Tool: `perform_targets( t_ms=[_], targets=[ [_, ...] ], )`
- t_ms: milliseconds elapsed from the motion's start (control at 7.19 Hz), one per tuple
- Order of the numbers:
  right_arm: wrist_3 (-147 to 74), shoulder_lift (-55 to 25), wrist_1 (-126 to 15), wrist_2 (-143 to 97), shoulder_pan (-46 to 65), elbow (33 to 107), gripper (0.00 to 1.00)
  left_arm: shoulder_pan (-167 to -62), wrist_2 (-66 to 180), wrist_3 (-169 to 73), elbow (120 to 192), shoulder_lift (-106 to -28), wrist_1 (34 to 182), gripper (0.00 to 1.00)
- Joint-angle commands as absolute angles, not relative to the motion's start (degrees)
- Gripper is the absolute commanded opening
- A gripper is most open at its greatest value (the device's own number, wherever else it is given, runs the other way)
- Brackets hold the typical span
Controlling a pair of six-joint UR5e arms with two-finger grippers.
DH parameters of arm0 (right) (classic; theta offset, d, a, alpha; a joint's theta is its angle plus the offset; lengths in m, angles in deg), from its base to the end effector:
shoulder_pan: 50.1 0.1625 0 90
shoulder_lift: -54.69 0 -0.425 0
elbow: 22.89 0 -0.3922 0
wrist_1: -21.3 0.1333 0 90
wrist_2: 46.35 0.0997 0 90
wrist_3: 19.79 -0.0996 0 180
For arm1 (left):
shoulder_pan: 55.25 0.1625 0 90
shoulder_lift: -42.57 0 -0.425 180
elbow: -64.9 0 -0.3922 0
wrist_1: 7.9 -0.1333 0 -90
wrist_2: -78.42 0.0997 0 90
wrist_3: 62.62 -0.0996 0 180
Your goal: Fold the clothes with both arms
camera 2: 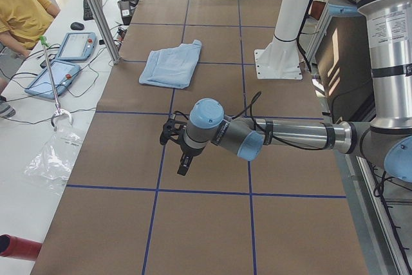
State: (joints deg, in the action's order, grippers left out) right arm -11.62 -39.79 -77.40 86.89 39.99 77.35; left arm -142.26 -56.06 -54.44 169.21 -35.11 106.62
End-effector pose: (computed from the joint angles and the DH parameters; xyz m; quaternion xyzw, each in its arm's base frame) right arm 0.0658 -0.4528 0.6244 0.0027 -0.3691 -0.0560 0.9277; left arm -0.0414 -0.4250 0.5832 0.1754 0.3873 0.0459 0.9040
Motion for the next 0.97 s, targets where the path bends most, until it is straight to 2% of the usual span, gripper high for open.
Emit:
perform_targets(
  t_ms=[0,834],
  targets=[
    [-11.6,-39.8,-77.4,86.9,40.0,77.4,1.00,-142.3,-56.0,-54.4,169.2,-35.1,106.6,1.00],
    [-11.6,-39.8,-77.4,86.9,40.0,77.4,1.00,-142.3,-55.7,-54.2,169.8,-34.9,106.7,1.00]
  ],
)
